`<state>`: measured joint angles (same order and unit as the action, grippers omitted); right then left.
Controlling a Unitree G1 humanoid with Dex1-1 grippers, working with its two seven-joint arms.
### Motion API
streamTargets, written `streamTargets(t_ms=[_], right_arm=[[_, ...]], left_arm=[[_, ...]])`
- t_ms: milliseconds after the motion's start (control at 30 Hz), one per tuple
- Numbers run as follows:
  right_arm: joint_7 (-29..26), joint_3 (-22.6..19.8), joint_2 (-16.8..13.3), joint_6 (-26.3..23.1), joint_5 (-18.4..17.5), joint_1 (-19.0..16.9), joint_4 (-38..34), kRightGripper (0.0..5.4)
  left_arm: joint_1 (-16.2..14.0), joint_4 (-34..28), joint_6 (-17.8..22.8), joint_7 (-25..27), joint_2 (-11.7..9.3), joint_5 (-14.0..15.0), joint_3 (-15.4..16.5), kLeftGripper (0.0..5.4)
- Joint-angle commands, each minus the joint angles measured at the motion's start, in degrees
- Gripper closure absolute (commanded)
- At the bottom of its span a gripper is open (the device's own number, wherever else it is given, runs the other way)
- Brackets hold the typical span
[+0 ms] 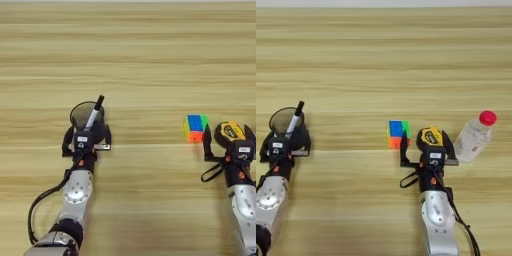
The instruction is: Move the objects on the table
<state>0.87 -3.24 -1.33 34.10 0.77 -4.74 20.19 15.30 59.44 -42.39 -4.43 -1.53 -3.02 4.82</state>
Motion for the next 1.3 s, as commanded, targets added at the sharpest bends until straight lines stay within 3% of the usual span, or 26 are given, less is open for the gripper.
streamTargets(t_ms=[33,567,800,933,1100,1300], right_arm=[[0.3,-0.1,0.2,0.4,0.2,0.6,0.6,0.03],[0.5,0.0,0.5,0.5,0.2,0.7,0.8,0.03],[0.5,0.0,0.5,0.4,0.2,0.6,0.6,0.00],[0.6,0.0,0.6,0.4,0.3,0.6,0.6,0.00],[0.8,0.1,0.8,0.3,0.5,0.1,-0.1,0.00],[0.7,0.2,1.0,-0.2,0.6,-0.9,-1.9,0.00]], left_arm=[[2.3,2.7,1.5,0.2,-0.8,0.2,0.3,0.00],[6.0,7.8,2.6,0.9,-1.5,-0.1,0.3,0.00],[5.9,8.4,1.4,2.2,-1.6,-0.2,0.3,0.73],[5.4,8.3,0.8,2.5,-1.3,-0.5,0.0,0.78],[1.5,5.6,-2.2,5.0,0.8,-1.6,-2.5,0.78],[-9.0,-2.6,-5.1,10.4,4.8,-3.2,-9.0,0.78]])
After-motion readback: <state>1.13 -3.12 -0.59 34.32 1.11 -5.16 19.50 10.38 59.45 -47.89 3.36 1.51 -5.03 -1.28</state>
